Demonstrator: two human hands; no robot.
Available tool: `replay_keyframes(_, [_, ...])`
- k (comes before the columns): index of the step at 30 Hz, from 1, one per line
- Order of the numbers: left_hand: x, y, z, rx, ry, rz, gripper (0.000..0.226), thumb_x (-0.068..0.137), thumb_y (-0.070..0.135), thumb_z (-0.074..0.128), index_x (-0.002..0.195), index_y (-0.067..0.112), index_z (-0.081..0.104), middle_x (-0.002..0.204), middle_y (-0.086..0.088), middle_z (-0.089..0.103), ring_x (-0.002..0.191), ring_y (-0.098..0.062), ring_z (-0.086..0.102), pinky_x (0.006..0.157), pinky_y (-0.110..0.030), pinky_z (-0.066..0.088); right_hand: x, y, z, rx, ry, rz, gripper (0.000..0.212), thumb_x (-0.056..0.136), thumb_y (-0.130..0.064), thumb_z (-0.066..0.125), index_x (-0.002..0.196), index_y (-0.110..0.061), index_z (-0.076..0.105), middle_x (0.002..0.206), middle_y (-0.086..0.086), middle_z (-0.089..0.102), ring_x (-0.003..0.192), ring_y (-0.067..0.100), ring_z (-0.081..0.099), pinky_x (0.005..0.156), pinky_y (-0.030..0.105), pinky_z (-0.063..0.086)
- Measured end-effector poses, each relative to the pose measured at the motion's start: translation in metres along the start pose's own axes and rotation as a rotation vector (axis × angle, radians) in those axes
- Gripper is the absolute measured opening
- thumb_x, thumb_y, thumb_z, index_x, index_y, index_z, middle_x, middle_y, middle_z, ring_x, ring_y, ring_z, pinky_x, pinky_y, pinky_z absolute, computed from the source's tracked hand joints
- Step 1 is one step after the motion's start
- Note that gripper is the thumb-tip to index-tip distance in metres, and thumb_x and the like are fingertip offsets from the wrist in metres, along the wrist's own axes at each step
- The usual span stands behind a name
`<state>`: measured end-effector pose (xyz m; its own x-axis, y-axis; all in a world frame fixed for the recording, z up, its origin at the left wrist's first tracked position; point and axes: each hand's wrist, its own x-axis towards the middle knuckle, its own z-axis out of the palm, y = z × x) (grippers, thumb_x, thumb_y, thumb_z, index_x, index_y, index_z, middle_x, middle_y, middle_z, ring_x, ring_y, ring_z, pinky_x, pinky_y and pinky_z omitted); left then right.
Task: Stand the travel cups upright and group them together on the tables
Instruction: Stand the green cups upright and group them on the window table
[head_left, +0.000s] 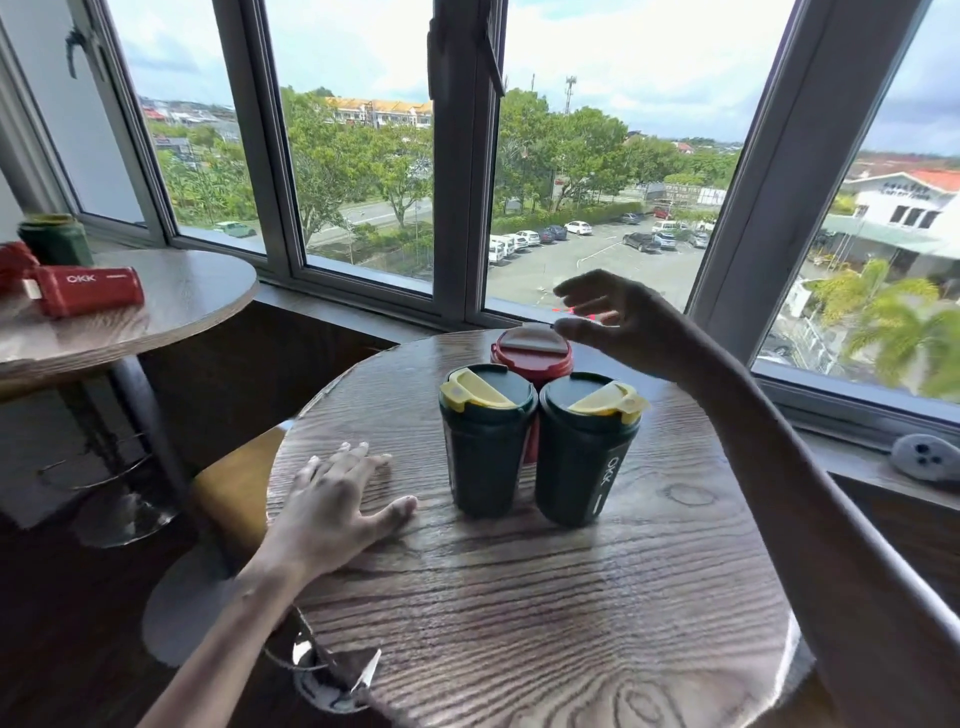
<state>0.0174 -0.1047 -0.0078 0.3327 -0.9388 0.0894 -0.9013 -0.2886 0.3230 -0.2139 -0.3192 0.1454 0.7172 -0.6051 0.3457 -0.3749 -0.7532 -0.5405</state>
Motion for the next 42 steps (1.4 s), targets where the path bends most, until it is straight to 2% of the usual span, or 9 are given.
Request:
replay_keyframes(5, [0.003,0.019,-0.004,-0.205,0.047,0.015,0.102,0.061,0.086,0.046,0.139,0.020,0.041,0.140,-0.003,0.050,0.127,-0.016,0.046,0.107,-0.038,0.038,-0.091,0.021,0.039,0.362,0.567,0.125,0.039,0.076,-0.047,0.063,0.110,-0.028,0.057,0.100,-0.011,0.063,0.094,-0.007,0.060,0.080,0.015,0.045])
replay_keyframes(9, [0.016,0.049,-0.002,-0.551,-0.060,-0.016,0.095,0.057,0.063,0.077,0.136,0.024,0.041,0.128,0.004,0.055,0.116,-0.013,0.050,0.090,-0.024,0.044,-0.123,0.035,0.070,0.532,0.523,0.261,0.055,0.062,-0.064,0.060,0.107,-0.034,0.052,0.102,-0.011,0.061,0.092,-0.010,0.058,0.078,0.014,0.046])
replay_keyframes(13, [0.023,0.063,0.011,-0.645,0.030,-0.020,0.066,0.064,0.036,0.085,0.117,0.029,0.046,0.102,0.018,0.055,0.109,-0.012,0.053,0.073,-0.011,0.039,-0.131,0.046,0.078,0.522,0.372,0.278,0.066,0.065,-0.053,0.074,0.120,-0.029,0.047,0.114,-0.005,0.061,0.107,0.003,0.058,0.078,0.019,0.050])
replay_keyframes(17, [0.021,0.061,0.014,-0.670,0.077,-0.043,0.065,0.062,0.040,0.085,0.114,0.032,0.047,0.106,0.012,0.059,0.108,-0.012,0.055,0.085,-0.025,0.047,-0.131,0.048,0.089,0.479,0.290,0.258,0.053,0.076,-0.019,0.076,0.120,-0.023,0.046,0.112,-0.001,0.063,0.102,0.009,0.062,0.067,0.014,0.052])
replay_keyframes(21, [0.017,0.061,0.016,-0.666,0.083,-0.036,0.066,0.064,0.044,0.083,0.118,0.031,0.048,0.108,0.010,0.060,0.108,-0.012,0.056,0.094,-0.032,0.048,-0.135,0.047,0.088,0.447,0.265,0.291,0.049,0.078,-0.023,0.075,0.118,-0.026,0.047,0.107,-0.004,0.064,0.097,0.007,0.063,0.068,0.018,0.051])
replay_keyframes(28, [-0.041,0.048,0.007,-0.603,0.340,-0.024,0.041,0.080,0.040,0.070,0.115,0.024,0.058,0.103,0.010,0.067,0.090,0.004,0.063,0.074,-0.013,0.052,-0.158,-0.005,0.106,0.284,0.557,0.217,0.032,0.073,-0.050,0.060,0.100,-0.035,0.051,0.087,-0.009,0.059,0.075,0.007,0.058,0.063,0.028,0.047])
replay_keyframes(31, [-0.088,0.029,-0.005,-0.497,0.473,-0.068,0.041,0.079,0.053,0.065,0.111,0.028,0.060,0.098,0.016,0.067,0.089,0.007,0.063,0.073,-0.017,0.053,-0.160,-0.049,0.126,0.273,0.429,0.079,0.028,0.074,-0.047,0.056,0.099,-0.037,0.053,0.093,-0.013,0.055,0.082,0.004,0.058,0.069,0.019,0.049])
replay_keyframes(34, [-0.142,0.003,-0.021,-0.359,0.583,-0.184,0.043,0.074,0.060,0.056,0.107,0.032,0.061,0.092,0.019,0.066,0.086,0.007,0.062,0.071,-0.021,0.051,-0.151,-0.097,0.154,0.188,0.220,-0.059,0.037,0.078,-0.048,0.058,0.111,-0.032,0.053,0.103,-0.015,0.053,0.094,0.006,0.058,0.077,0.031,0.053])
replay_keyframes(42, [-0.342,-0.082,-0.057,-0.024,0.763,-0.705,0.042,0.073,0.054,0.052,0.099,0.025,0.065,0.087,0.011,0.067,0.078,-0.010,0.066,0.067,-0.031,0.053,-0.151,-0.245,0.268,0.040,-0.358,-0.403,0.050,0.081,-0.050,0.060,0.127,-0.033,0.048,0.125,-0.009,0.051,0.118,0.016,0.050,0.092,0.033,0.043])
